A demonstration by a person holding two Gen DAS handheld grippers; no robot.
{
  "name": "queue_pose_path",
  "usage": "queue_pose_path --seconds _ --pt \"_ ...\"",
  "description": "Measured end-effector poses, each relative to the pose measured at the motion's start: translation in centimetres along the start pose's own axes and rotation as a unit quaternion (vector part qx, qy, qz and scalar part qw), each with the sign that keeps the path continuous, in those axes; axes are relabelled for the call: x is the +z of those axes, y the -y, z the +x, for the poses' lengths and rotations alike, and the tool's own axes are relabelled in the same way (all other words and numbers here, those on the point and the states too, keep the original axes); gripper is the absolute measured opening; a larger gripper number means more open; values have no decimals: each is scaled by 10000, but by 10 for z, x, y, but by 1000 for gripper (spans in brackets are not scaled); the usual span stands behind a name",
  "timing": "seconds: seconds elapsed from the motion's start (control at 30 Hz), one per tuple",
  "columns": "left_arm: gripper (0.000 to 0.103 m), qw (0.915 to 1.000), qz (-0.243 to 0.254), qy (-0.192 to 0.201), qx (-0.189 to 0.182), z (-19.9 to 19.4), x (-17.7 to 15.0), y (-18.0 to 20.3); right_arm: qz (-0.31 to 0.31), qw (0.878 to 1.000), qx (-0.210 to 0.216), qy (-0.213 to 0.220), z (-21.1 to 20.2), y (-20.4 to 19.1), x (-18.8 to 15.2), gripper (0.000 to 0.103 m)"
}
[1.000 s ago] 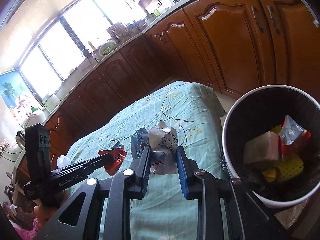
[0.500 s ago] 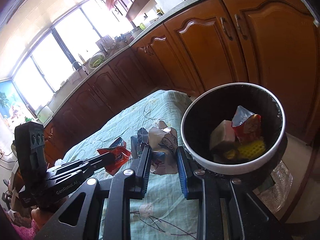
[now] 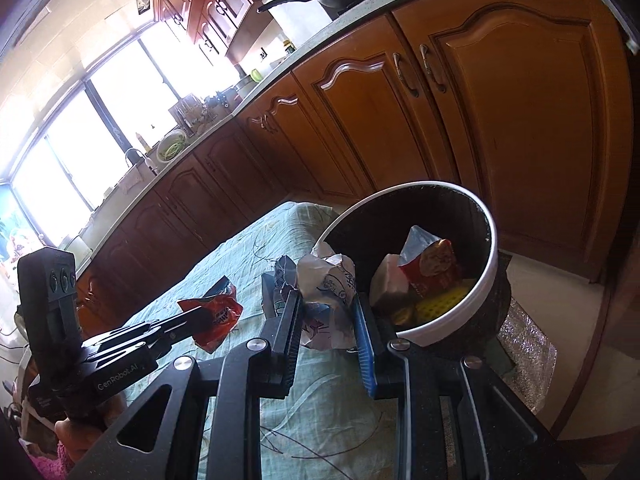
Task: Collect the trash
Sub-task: 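Carry both wrappers over the bin and open both tools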
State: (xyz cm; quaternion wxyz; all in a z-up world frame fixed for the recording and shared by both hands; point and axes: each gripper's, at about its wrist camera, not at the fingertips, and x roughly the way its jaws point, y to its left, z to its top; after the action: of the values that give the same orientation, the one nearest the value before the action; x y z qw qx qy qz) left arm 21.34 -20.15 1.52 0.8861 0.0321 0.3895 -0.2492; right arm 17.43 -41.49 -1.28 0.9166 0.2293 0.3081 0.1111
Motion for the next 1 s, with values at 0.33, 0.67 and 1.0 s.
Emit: queue_pose_path --seconds 0.33,0.67,1.0 --pt "2 9997 154 29 -181 25 30 20 -64 9992 -404 21 13 22 21 25" --pt "2 9988 356 -178 -274 62 48 38 -127 9980 -617 -78 29 32 32 25" --pt "2 9976 440 -466 -265 95 45 46 -140 9971 -692 -293 47 40 37 25"
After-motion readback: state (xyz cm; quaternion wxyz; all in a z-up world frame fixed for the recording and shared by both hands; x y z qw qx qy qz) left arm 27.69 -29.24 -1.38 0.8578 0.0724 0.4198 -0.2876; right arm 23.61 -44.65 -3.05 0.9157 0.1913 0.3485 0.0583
